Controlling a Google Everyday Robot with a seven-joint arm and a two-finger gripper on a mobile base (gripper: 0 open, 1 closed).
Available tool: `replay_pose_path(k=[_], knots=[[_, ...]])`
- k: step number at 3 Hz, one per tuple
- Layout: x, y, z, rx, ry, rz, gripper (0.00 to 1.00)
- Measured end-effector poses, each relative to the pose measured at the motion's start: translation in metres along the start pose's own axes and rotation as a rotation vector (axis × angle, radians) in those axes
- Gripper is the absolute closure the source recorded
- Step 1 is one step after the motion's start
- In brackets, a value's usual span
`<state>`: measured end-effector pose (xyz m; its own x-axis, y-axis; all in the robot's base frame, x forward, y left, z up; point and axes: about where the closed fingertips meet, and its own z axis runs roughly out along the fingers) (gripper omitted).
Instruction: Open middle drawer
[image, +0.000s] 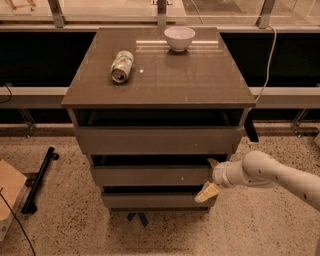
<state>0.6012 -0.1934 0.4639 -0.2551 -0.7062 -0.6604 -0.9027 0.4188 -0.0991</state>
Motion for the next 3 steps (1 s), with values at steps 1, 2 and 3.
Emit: replay_pose_path(k=[1,2,3], knots=[[0.000,-0.010,0.011,-0.013,0.004,0.005,0.00],[0.000,-0.022,0.022,-0.026,0.014,0.010,0.00],[0.006,-0.026,0.033,-0.050,0.027,0.030,0.17]])
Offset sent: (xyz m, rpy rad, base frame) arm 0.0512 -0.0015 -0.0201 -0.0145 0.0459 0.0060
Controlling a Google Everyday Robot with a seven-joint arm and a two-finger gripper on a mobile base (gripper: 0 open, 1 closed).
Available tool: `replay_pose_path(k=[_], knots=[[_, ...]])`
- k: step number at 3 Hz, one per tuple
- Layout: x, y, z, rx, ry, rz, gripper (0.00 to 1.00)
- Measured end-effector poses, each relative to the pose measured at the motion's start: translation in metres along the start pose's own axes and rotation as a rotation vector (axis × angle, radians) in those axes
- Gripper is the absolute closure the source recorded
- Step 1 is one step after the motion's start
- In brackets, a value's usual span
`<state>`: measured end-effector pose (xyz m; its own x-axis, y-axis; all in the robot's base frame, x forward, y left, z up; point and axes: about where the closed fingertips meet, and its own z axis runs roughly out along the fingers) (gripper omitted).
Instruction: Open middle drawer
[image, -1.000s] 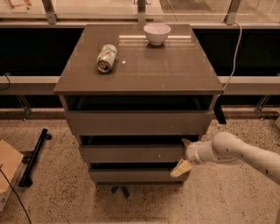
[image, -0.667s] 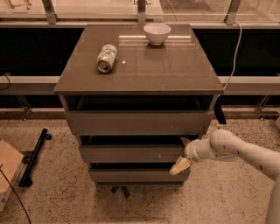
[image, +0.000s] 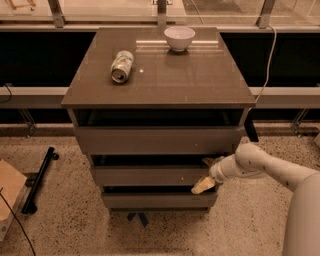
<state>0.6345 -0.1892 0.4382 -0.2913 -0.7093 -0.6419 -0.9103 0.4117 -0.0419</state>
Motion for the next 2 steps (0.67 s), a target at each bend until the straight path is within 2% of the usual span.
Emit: replay_pose_path(k=[1,2], knots=[[0.0123,0.0138,0.0065,-0.036,0.015,0.029,0.40],[0.0105,0.0137,0.0044,-0.036,0.015,0.028,0.64]])
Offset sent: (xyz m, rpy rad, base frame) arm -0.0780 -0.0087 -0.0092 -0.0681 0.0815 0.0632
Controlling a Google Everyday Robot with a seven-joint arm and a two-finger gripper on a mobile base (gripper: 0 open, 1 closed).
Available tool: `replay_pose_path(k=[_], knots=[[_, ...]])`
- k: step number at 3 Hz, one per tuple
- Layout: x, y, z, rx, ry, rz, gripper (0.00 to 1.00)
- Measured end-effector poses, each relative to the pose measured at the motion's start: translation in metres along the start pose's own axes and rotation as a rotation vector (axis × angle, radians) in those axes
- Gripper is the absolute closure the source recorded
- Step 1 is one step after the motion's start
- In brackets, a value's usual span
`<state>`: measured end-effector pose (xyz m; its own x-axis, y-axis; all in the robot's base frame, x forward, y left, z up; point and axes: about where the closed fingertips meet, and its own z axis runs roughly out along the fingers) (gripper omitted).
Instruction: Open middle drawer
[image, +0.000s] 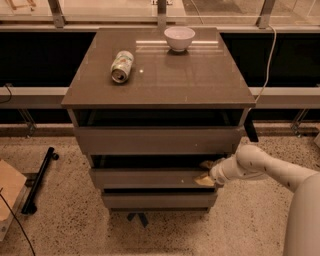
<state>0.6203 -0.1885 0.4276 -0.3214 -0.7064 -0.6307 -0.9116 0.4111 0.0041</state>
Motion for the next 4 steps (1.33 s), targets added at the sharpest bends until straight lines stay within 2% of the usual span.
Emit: replay_pose_path(k=[1,3,4], knots=[[-0.0039,-0.0001,-0.0048,0.000,0.000,0.000,0.82],[-0.0076,-0.0001,-0.0093,0.000,0.000,0.000,0.37],[-0.0059,0.0006,-0.0066,-0.003,0.029,-0.004,0.13]])
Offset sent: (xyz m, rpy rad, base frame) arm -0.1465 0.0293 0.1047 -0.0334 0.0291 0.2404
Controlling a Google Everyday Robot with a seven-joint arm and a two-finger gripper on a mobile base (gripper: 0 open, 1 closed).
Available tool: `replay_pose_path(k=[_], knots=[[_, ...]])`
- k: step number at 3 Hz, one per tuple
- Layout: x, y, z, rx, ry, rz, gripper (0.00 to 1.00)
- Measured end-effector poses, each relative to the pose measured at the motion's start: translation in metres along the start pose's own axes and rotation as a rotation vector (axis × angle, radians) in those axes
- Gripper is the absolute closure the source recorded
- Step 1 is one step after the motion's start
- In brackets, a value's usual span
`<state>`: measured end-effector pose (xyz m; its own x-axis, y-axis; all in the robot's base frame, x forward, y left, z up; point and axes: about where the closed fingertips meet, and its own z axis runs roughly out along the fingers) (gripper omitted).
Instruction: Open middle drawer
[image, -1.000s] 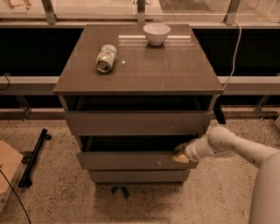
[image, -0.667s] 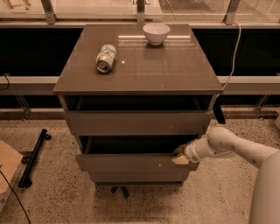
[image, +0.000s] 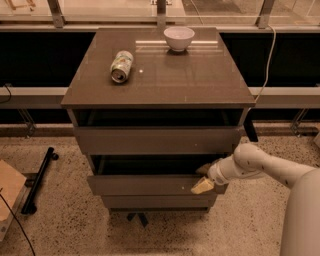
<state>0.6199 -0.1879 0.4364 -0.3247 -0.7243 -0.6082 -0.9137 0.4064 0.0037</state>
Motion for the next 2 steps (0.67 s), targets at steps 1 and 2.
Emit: replay_pose_path(k=[1,2], knots=[[0.0000,0.0000,0.0000,0.000,0.000,0.000,0.00],[0.0097,0.0063,-0.0008,0.013,0.051,0.001,0.00]])
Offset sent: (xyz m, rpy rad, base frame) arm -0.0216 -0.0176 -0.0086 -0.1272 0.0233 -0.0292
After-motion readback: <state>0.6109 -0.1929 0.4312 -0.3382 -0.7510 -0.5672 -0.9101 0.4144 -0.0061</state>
